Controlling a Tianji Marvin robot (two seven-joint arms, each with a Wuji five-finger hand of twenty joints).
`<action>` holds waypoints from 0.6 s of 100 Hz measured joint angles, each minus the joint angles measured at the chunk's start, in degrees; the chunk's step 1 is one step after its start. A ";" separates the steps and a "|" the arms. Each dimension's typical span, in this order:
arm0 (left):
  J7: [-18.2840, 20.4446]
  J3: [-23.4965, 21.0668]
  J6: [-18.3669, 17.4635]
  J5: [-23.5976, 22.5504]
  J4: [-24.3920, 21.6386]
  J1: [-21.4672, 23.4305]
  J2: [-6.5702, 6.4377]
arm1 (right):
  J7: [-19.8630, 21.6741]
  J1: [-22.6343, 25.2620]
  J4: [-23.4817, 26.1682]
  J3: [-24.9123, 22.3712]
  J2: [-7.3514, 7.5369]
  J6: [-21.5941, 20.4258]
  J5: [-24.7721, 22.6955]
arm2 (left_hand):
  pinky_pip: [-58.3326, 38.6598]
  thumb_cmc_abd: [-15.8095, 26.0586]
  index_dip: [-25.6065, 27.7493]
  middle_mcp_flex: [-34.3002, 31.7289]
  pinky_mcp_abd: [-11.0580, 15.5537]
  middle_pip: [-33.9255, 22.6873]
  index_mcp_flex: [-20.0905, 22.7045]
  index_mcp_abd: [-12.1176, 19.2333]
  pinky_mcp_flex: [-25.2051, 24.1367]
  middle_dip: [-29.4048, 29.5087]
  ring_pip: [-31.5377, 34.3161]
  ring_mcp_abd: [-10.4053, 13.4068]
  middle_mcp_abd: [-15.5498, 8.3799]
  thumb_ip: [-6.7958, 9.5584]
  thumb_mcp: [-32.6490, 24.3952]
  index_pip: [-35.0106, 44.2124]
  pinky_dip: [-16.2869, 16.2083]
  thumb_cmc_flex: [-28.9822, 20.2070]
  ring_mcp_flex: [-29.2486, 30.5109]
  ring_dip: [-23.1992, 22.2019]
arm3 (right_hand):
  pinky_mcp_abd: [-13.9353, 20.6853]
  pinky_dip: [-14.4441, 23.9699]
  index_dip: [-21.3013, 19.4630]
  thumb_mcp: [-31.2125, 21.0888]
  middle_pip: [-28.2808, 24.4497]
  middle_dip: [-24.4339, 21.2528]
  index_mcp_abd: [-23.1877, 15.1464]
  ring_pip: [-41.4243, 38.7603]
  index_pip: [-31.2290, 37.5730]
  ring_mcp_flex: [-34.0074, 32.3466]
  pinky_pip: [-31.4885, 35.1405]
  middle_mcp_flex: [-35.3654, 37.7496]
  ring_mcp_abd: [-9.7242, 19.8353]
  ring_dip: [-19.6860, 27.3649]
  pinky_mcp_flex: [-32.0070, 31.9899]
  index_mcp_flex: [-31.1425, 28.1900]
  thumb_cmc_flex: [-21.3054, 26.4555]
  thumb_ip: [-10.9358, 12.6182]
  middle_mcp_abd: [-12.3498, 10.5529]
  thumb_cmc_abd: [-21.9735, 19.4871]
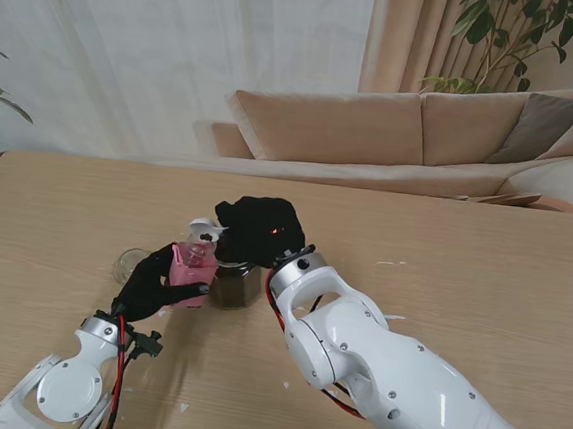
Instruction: Portion coffee beans from the glass jar into the coffee jar
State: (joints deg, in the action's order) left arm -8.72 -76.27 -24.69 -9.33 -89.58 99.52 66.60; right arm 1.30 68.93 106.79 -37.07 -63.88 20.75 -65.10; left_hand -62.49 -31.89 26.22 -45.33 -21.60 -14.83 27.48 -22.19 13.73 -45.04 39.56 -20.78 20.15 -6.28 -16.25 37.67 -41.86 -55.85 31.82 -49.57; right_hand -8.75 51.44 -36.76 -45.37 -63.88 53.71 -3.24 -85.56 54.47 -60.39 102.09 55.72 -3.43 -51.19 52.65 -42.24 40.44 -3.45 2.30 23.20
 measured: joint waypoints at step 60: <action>0.29 -0.01 -0.04 0.23 -0.13 -0.03 -0.02 | -0.38 -0.20 -0.11 0.45 0.20 -0.05 -4.24 | 0.00 0.00 0.00 0.00 0.00 0.00 0.00 0.00 0.00 0.00 0.00 0.00 0.00 0.00 0.00 0.00 0.00 -0.01 0.00 0.00 | 0.03 -0.03 0.00 0.08 0.00 0.00 -0.08 0.00 0.03 -0.01 0.00 -0.03 0.00 0.00 0.00 0.00 0.00 0.00 -0.21 -0.02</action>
State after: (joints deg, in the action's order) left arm -8.43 -76.28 -24.74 -9.10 -89.71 99.49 66.58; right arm 0.92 68.73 106.68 -36.62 -63.68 20.70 -69.34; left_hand -62.49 -31.89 26.22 -45.33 -21.60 -14.83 27.48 -22.19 13.74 -45.04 39.56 -20.78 20.15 -6.28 -16.25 37.67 -41.85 -55.85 31.82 -49.57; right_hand -8.72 51.41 -36.76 -45.28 -63.88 53.71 -3.32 -85.56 54.50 -60.40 102.09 55.69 -3.43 -51.19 52.65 -42.24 40.44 -3.45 2.09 23.18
